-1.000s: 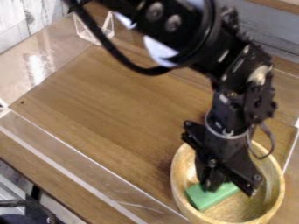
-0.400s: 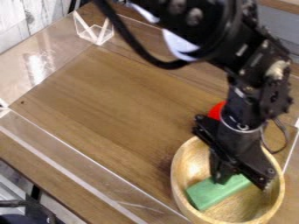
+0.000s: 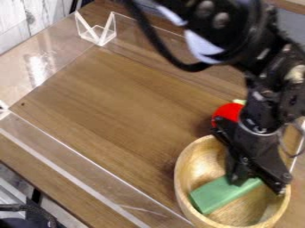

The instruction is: Put the green block in the brown bowl

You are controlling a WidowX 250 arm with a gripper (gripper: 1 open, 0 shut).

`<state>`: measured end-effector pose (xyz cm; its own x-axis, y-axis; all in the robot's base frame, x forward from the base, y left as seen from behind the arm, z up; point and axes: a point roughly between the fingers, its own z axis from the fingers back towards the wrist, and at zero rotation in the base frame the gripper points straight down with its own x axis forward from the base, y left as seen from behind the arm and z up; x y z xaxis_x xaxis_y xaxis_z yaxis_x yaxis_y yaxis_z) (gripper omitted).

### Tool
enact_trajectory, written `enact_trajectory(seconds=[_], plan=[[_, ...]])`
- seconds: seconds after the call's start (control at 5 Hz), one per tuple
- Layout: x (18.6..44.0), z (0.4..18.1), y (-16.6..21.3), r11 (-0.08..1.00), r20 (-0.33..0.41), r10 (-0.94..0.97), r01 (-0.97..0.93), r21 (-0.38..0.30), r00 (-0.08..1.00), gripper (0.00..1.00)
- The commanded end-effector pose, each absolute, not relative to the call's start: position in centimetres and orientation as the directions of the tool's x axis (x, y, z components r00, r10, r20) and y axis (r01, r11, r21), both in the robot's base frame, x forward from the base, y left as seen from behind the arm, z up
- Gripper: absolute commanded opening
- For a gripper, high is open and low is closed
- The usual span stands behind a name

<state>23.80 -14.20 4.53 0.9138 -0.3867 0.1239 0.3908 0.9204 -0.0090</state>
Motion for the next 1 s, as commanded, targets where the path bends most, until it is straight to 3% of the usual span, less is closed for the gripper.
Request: enact_trajectory(seconds=[0.0,0.4,0.8], plan=[[25.2,7.3,-15.7,0.915,0.177,-0.394,0.403,-0.017,0.902,1.0],[26.2,11.5,-15.8,0.915,0.212,-0.395,0.404,0.001,0.894,1.0],[26.4,12.5,-14.8,0.908,0.234,-0.407,0.418,0.0,0.883,1.0]])
